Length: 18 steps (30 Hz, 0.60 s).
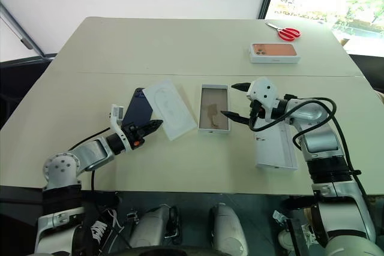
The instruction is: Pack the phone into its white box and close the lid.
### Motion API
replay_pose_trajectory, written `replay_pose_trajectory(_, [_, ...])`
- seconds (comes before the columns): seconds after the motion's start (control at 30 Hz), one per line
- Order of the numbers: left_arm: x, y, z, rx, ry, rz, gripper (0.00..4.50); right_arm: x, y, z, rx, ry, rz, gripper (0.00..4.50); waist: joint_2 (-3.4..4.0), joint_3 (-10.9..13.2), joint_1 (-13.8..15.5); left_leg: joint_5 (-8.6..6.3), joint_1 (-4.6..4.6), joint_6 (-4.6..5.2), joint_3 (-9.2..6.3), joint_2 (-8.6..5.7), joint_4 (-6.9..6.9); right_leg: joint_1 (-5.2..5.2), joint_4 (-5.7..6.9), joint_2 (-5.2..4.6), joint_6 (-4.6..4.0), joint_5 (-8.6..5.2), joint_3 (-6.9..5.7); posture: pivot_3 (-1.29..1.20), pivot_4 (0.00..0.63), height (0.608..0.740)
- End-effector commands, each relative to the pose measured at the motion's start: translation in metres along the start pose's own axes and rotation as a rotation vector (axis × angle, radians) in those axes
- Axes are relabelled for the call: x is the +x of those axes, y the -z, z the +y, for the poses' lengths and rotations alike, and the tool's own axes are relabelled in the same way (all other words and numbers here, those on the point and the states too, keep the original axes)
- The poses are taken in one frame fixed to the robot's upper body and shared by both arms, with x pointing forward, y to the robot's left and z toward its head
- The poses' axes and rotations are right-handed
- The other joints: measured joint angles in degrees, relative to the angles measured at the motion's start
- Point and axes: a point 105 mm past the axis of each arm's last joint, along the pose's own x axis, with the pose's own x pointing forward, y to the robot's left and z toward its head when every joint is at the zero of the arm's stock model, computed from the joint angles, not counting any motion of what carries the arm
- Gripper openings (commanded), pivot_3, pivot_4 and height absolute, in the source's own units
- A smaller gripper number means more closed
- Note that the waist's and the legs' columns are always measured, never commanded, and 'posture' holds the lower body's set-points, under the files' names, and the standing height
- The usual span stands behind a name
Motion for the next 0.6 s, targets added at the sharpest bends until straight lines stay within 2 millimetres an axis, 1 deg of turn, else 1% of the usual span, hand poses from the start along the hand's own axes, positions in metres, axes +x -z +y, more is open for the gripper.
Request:
replay_pose_trajectory(0.03, [-0.013,-0.021,-0.008,0.071,0.022,-0.034,0.06,0.011,-0.018,0.021,0.01,-0.085,-0.069,4.5,0.0,0.0,0.02,0.0,0.0,0.0,0.0,0.0,-0.02,-0.01,-0.01,0.0,0.0,0.0,0.0,0.0,0.15,0.74])
replay_pose_trajectory(0.1, [-0.018,-0.036,-0.008,0.105,0.004,-0.062,0.06,0.021,-0.013,0.039,0.041,-0.15,-0.056,4.5,0.0,0.0,0.06,0.0,0.0,-0.01,0.0,0.0,-0.04,-0.02,-0.02,0.0,-0.01,0.0,0.0,0.0,0.15,0.74])
replay_pose_trajectory(0.13, [-0.019,-0.041,-0.01,0.125,0.003,-0.071,0.06,0.025,-0.008,0.045,0.048,-0.167,-0.036,4.5,0.0,0.0,0.08,-0.01,-0.01,-0.01,-0.01,0.0,-0.04,-0.02,-0.02,0.0,-0.03,-0.02,0.0,0.0,0.15,0.74])
replay_pose_trajectory(0.27, [-0.019,-0.048,-0.02,0.158,0.024,-0.066,0.06,0.032,0.011,0.054,0.07,-0.204,0.042,4.5,0.0,0.0,0.25,-0.02,-0.05,-0.03,-0.02,-0.07,-0.05,-0.02,-0.11,-0.11,-0.21,-0.1,-0.01,0.0,0.15,0.74])
replay_pose_trajectory(0.37, [-0.018,-0.044,-0.019,0.211,-0.001,-0.045,0.06,0.035,0.021,0.052,0.083,-0.2,0.078,4.5,-0.01,0.0,0.06,-0.04,-0.08,0.02,-0.01,-0.13,-0.06,-0.02,-0.2,-0.18,-0.21,-0.1,-0.01,0.0,0.15,0.74])
replay_pose_trajectory(0.4, [-0.018,-0.044,-0.021,0.211,0.006,-0.046,0.0,0.035,0.023,0.049,0.093,-0.192,0.083,3.99,-0.01,0.01,0.03,-0.04,-0.09,0.02,-0.01,-0.14,-0.06,-0.02,-0.21,-0.19,-0.21,-0.1,-0.01,0.0,0.15,0.74])
replay_pose_trajectory(0.43, [-0.018,-0.045,-0.021,0.215,0.005,-0.054,0.0,0.034,0.025,0.047,0.092,-0.191,0.093,3.61,-0.01,0.01,0.02,-0.04,-0.09,0.02,-0.02,-0.13,-0.07,-0.03,-0.21,-0.19,-0.21,-0.1,-0.01,0.0,0.15,0.74])
replay_pose_trajectory(0.5, [-0.019,-0.046,-0.021,0.234,-0.008,-0.063,0.0,0.033,0.029,0.046,0.078,-0.2,0.111,2.7,-0.01,0.01,0.0,-0.04,-0.09,0.01,-0.02,-0.13,-0.07,-0.05,-0.2,-0.19,-0.21,-0.1,-0.01,0.0,0.15,0.74])
replay_pose_trajectory(0.57, [-0.019,-0.046,-0.022,0.228,-0.004,-0.067,0.0,0.031,0.037,0.047,0.058,-0.216,0.141,1.55,-0.01,0.01,-0.01,-0.04,-0.09,0.01,-0.02,-0.12,-0.09,-0.06,-0.2,-0.19,-0.22,-0.1,-0.01,0.0,0.15,0.74])
replay_pose_trajectory(0.6, [-0.019,-0.046,-0.022,0.233,-0.005,-0.069,0.0,0.031,0.038,0.048,0.063,-0.222,0.142,1.12,-0.01,0.01,0.0,-0.04,-0.09,0.01,-0.02,-0.13,-0.1,-0.06,-0.2,-0.19,-0.21,-0.1,-0.02,0.0,0.15,0.74])
